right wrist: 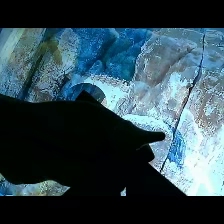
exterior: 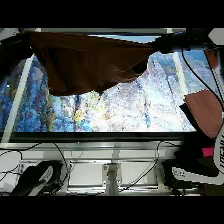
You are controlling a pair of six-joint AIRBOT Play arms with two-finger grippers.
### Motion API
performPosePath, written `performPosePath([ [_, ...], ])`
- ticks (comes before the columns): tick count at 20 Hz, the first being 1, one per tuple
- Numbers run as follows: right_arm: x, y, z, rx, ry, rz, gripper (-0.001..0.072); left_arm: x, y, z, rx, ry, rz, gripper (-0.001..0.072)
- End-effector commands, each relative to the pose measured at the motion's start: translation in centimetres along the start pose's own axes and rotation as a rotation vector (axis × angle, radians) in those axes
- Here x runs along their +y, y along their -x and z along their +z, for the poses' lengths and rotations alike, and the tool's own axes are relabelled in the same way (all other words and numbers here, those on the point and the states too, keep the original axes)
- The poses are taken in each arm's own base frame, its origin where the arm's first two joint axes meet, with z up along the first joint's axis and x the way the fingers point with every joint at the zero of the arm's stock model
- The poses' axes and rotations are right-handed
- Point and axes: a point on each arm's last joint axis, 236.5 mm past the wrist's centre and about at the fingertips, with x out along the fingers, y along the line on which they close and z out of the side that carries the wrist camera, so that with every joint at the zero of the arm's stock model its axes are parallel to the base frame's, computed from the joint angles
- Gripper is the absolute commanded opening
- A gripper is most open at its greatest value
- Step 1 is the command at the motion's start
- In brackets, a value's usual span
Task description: Fold the clothes and pants, and hang the long-sleeved shirts on hangers.
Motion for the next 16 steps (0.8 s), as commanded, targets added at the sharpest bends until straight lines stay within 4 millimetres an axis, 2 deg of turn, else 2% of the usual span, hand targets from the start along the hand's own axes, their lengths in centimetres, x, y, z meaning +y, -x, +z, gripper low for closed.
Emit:
performPosePath([
  [1,1.2,3.6,-0.2,-0.008,0.024,0.005,0.0016,-0.9,0.6,-0.8,0.046,-0.023,-0.029,0.0018],
  [3,1.6,4.4,-0.9,0.015,0.027,0.011,0.0016,-2.2,0.8,-4.0,0.176,-0.020,-0.092,0.0018],
  [4,1.7,4.4,-1.8,0.053,0.027,0.019,0.0016,-3.1,1.2,-6.2,0.270,-0.017,-0.134,0.0018],
  [7,1.1,3.3,-6.1,0.217,0.019,0.011,0.0016,-5.4,3.3,-13.8,0.595,0.036,-0.260,0.0018],
  [10,-1.1,1.3,-12.5,0.431,0.003,-0.050,0.0015,-6.3,5.9,-20.0,0.891,0.089,-0.355,0.0018],
  [13,-4.4,-0.7,-18.1,0.585,0.007,-0.161,0.0016,-6.3,7.9,-24.5,1.120,0.157,-0.414,0.0018],
  [15,-6.5,-1.4,-20.2,0.622,-0.017,-0.230,0.0015,-6.0,8.4,-26.6,1.218,0.198,-0.432,0.0019],
  [16,-7.3,-1.8,-20.6,0.617,-0.036,-0.246,0.0015,-5.8,8.4,-27.4,1.247,0.215,-0.432,0.0059],
])
